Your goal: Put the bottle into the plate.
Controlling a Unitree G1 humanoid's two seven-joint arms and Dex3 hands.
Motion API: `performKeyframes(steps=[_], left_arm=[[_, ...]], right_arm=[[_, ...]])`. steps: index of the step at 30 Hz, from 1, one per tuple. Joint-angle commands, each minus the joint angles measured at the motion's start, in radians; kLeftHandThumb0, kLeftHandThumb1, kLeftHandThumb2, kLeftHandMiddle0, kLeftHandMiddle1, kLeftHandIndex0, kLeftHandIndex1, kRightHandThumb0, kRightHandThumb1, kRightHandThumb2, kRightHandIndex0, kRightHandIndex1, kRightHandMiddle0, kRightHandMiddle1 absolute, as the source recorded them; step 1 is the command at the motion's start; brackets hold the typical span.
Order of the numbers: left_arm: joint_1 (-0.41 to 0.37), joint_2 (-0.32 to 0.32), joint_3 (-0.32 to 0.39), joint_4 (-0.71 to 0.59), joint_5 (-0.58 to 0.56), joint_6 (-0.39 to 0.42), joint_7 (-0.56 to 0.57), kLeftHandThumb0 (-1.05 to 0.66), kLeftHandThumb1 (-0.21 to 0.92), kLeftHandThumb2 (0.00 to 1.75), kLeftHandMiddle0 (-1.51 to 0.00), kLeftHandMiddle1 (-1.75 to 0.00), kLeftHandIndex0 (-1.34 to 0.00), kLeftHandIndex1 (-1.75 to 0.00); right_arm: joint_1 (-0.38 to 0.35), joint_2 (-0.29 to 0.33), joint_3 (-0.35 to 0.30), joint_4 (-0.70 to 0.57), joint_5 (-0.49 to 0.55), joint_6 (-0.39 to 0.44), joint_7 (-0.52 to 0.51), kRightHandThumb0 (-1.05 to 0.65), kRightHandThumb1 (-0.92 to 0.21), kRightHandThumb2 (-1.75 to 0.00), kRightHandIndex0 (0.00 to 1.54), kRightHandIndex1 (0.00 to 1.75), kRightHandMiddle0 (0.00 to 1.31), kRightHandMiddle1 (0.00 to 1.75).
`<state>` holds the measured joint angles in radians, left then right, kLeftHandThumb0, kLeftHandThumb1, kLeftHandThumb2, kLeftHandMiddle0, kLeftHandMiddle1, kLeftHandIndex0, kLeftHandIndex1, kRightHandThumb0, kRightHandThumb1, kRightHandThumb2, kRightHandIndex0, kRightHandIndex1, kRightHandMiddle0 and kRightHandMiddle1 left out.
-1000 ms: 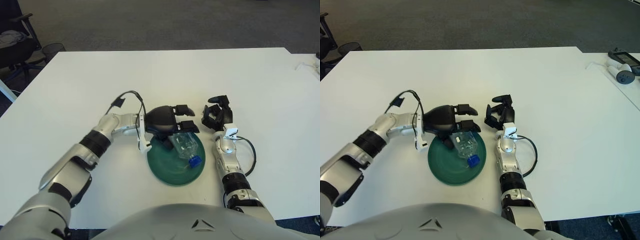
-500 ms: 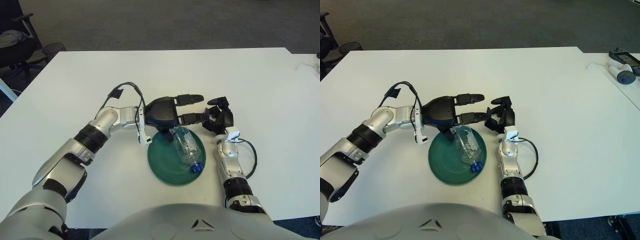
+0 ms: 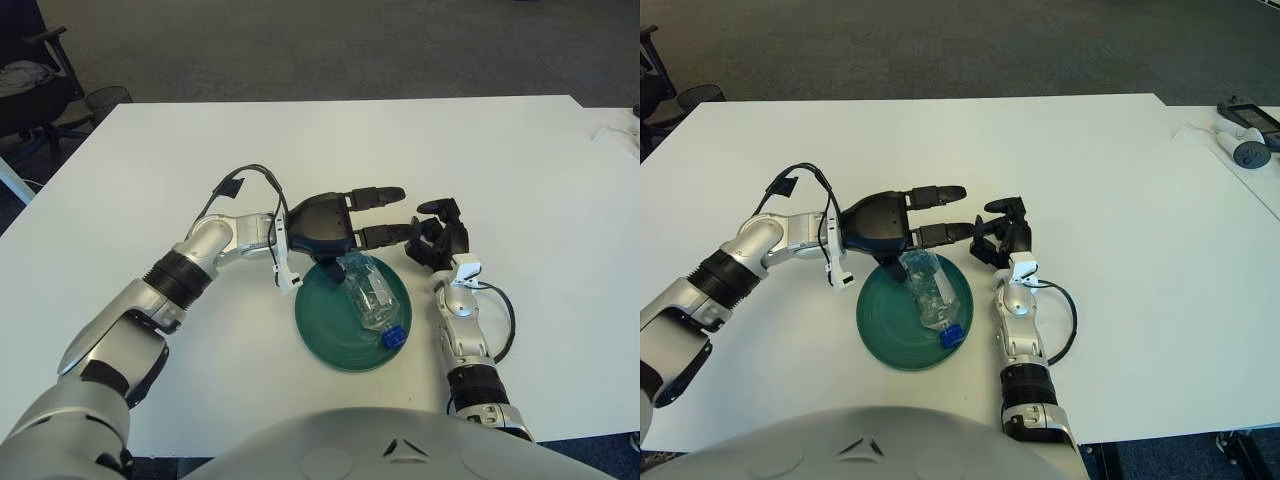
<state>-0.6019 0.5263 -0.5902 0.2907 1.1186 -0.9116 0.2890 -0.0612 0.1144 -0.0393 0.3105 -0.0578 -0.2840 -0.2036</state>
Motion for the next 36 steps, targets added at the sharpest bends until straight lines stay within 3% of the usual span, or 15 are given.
performKeyframes(steps=[1,3,4,6,8,9,13,16,26,32,36], left_arm=[[-0.06,0.011,0.039,0.119,-0.17,-0.061,-0.042,-1.05,0.92,0.54,0.0,0.0,0.0,0.0],[-0.064,-0.027,0.065,0.202,-0.426,-0.089,-0.133,-1.04,0.92,0.48,0.0,0.0,0.0,0.0],[-0.059,-0.052,0.08,0.232,-0.631,-0.077,-0.21,-1.04,0.92,0.43,0.0,0.0,0.0,0.0],[-0.045,-0.08,0.112,0.258,-0.911,-0.042,-0.328,-1.01,0.9,0.38,0.0,0.0,-0.02,-0.01],[-0.009,-0.104,0.174,0.255,-1.084,0.016,-0.39,-1.0,0.91,0.32,0.0,0.0,-0.01,-0.13],[0.011,-0.115,0.205,0.25,-1.142,0.043,-0.403,-0.98,0.91,0.29,-0.02,-0.01,-0.01,-0.28],[0.015,-0.261,0.372,0.454,-1.195,0.065,-0.338,-0.91,0.92,0.38,-0.11,-0.06,0.0,-0.63],[0.005,-0.305,0.453,0.506,-1.291,0.084,-0.365,-0.9,0.92,0.49,-0.16,-0.09,0.0,-0.77],[0.07,-0.35,0.528,0.52,-1.301,0.134,-0.261,-0.93,0.92,0.87,-0.2,-0.12,0.0,-0.89],[0.065,-0.364,0.563,0.527,-1.25,0.202,-0.186,-0.93,0.92,1.0,-0.21,-0.13,0.0,-0.92],[0.083,-0.409,0.6,0.506,-1.229,0.269,-0.126,-0.92,0.92,1.02,-0.22,-0.15,0.0,-0.97]], right_arm=[[-0.155,-0.183,0.086,0.15,-0.324,0.005,-0.203,0.0,-0.57,-0.97,0.43,1.59,0.31,1.75],[-0.23,-0.268,0.125,0.215,-0.467,-0.007,-0.295,0.0,-0.56,-0.96,0.44,1.51,0.37,1.75],[-0.233,-0.269,0.127,0.221,-0.471,-0.01,-0.302,-0.01,-0.56,-0.95,0.45,1.48,0.39,1.75],[-0.239,-0.27,0.132,0.234,-0.477,-0.014,-0.317,-0.01,-0.56,-0.95,0.45,1.46,0.41,1.75],[-0.243,-0.271,0.137,0.243,-0.481,-0.017,-0.327,-0.01,-0.55,-0.95,0.45,1.45,0.42,1.75],[-0.244,-0.271,0.139,0.245,-0.482,-0.017,-0.331,-0.01,-0.55,-0.94,0.46,1.44,0.42,1.75],[-0.246,-0.273,0.147,0.252,-0.484,-0.02,-0.344,-0.01,-0.55,-0.94,0.46,1.44,0.43,1.75],[-0.247,-0.274,0.151,0.256,-0.485,-0.022,-0.352,-0.01,-0.55,-0.94,0.46,1.44,0.43,1.75],[-0.245,-0.279,0.158,0.259,-0.49,-0.028,-0.368,-0.01,-0.55,-0.95,0.46,1.44,0.43,1.75],[-0.248,-0.282,0.164,0.268,-0.494,-0.035,-0.383,-0.01,-0.55,-0.95,0.46,1.44,0.43,1.75],[-0.254,-0.286,0.172,0.284,-0.493,-0.042,-0.398,-0.01,-0.55,-0.95,0.46,1.43,0.43,1.75]])
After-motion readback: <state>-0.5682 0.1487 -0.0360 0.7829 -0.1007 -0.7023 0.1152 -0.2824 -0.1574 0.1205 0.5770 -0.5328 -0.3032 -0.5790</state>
